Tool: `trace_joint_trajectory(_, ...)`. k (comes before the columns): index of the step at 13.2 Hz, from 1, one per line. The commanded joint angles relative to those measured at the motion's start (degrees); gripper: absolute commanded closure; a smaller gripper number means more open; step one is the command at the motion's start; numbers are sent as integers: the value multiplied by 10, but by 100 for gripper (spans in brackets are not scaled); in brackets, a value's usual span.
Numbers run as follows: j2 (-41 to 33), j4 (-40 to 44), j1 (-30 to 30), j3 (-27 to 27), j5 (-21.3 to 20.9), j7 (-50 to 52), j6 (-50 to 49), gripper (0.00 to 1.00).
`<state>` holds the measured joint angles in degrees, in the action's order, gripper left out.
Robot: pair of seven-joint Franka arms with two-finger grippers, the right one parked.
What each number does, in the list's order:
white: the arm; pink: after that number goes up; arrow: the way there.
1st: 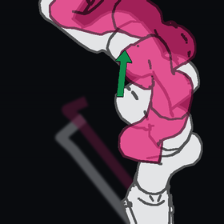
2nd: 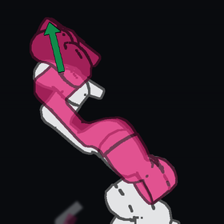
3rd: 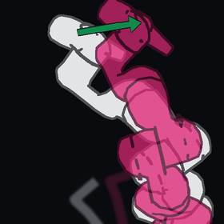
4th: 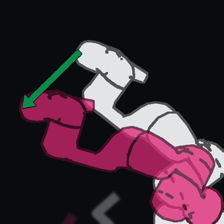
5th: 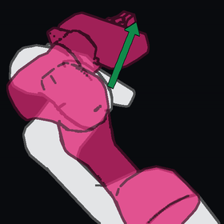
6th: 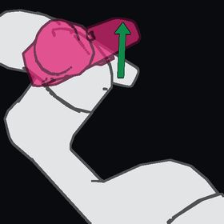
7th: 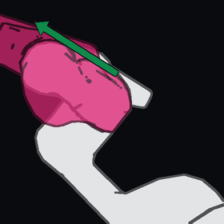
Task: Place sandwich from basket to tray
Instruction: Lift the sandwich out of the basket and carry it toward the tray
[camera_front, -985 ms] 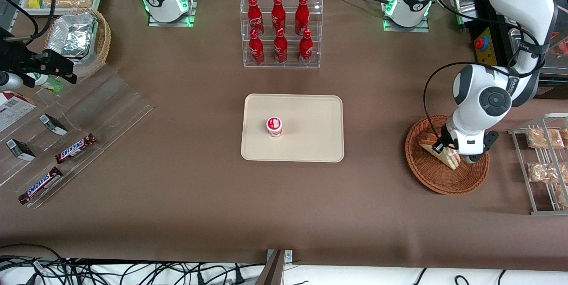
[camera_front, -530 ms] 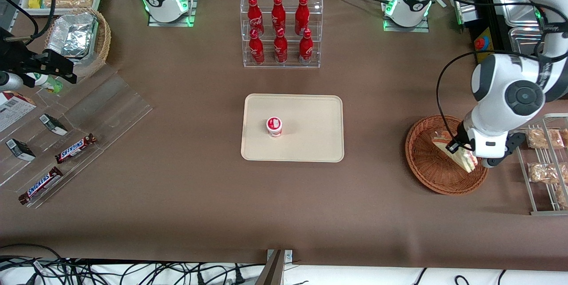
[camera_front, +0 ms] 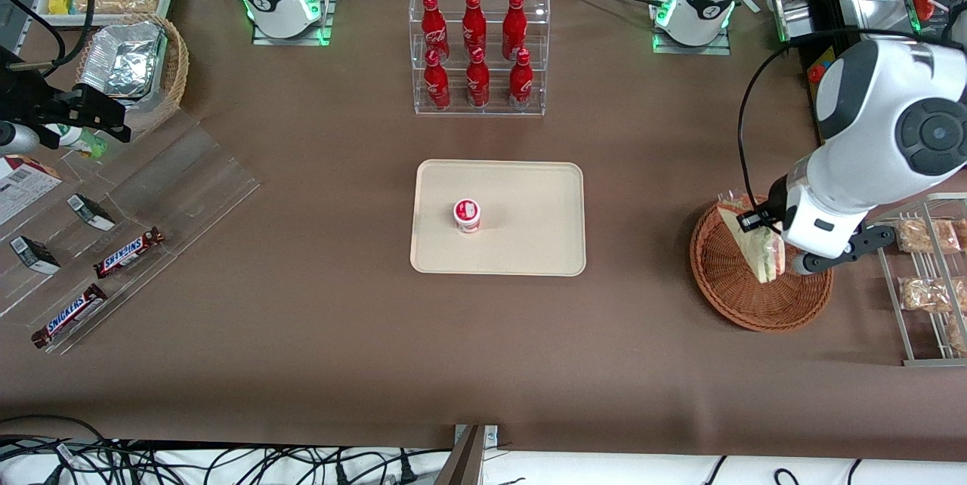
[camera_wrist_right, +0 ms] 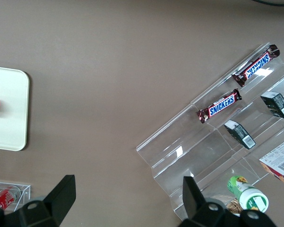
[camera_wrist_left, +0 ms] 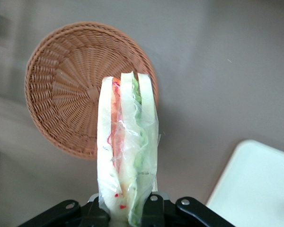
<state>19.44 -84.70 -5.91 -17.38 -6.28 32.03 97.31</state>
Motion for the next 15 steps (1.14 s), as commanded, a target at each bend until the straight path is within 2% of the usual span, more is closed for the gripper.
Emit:
trace_joint_trajectory(1, 9, 58, -1, -34, 12, -35, -60, 100)
trace_joint_trajectory(6, 17, 46, 5, -143, 0, -37, -45, 100)
trace_joint_trajectory(9, 19, 24, 40, -149, 0, -30, -34, 100)
trace_joint_trajectory(15, 23, -40, 92, -149, -1, 14, 52, 100)
